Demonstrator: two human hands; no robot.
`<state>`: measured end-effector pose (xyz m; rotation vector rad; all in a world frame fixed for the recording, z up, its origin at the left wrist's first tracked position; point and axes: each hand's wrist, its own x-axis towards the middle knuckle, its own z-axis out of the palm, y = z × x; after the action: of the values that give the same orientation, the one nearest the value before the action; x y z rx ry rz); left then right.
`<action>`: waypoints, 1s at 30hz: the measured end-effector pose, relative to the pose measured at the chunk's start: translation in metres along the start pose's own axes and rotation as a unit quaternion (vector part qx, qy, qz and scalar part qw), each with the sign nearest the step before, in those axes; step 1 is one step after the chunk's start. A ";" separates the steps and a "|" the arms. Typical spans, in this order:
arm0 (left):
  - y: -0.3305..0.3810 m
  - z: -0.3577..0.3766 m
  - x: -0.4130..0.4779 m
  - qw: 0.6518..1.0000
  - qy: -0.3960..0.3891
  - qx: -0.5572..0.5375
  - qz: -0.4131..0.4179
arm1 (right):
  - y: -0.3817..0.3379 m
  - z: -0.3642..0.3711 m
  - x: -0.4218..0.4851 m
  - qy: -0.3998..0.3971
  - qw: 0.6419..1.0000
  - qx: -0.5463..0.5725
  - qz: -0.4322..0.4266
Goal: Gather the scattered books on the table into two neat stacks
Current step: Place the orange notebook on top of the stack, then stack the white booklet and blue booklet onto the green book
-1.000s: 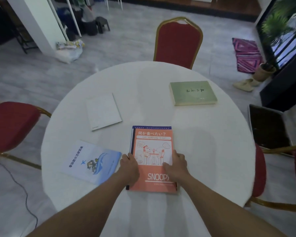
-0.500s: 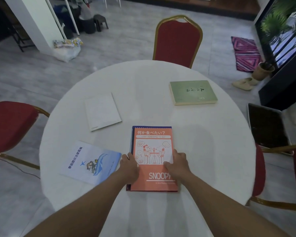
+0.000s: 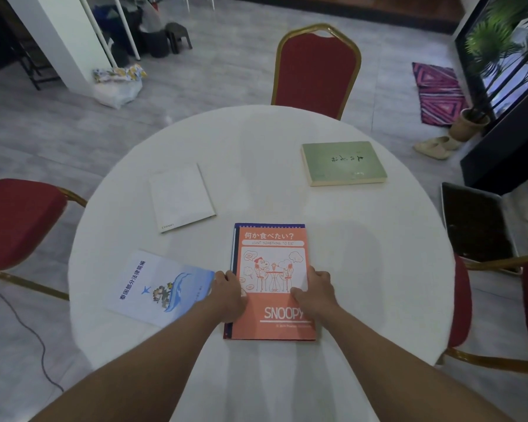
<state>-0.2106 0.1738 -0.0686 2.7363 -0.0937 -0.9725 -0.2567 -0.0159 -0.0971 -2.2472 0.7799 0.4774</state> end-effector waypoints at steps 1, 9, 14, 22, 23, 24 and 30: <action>0.000 0.000 -0.001 1.000 -0.001 0.001 -0.001 | 0.000 -0.001 0.000 -0.001 1.000 -0.001 -0.001; -0.009 -0.003 0.000 1.000 -0.002 -0.020 0.016 | -0.002 -0.002 -0.002 -0.002 1.000 -0.007 0.000; -0.034 -0.020 0.000 0.998 0.060 -0.004 0.025 | -0.020 -0.005 -0.005 0.071 0.995 -0.056 -0.036; -0.113 -0.048 0.003 0.992 0.118 -0.008 -0.048 | -0.091 0.014 0.006 0.060 0.982 -0.101 -0.145; -0.122 -0.049 0.003 0.990 0.123 -0.008 -0.066 | -0.102 0.018 0.007 0.049 0.981 -0.105 -0.156; -0.130 -0.050 0.005 0.989 0.121 -0.008 -0.090 | -0.112 0.024 0.010 0.040 0.978 -0.111 -0.169; -0.181 -0.045 0.014 0.984 0.101 -0.020 -0.146 | -0.164 0.062 0.026 -0.026 0.967 -0.134 -0.216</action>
<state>-0.1741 0.3565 -0.0870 2.8449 0.3672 -0.7446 -0.1372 0.1122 -0.0717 -2.5492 0.1890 0.4462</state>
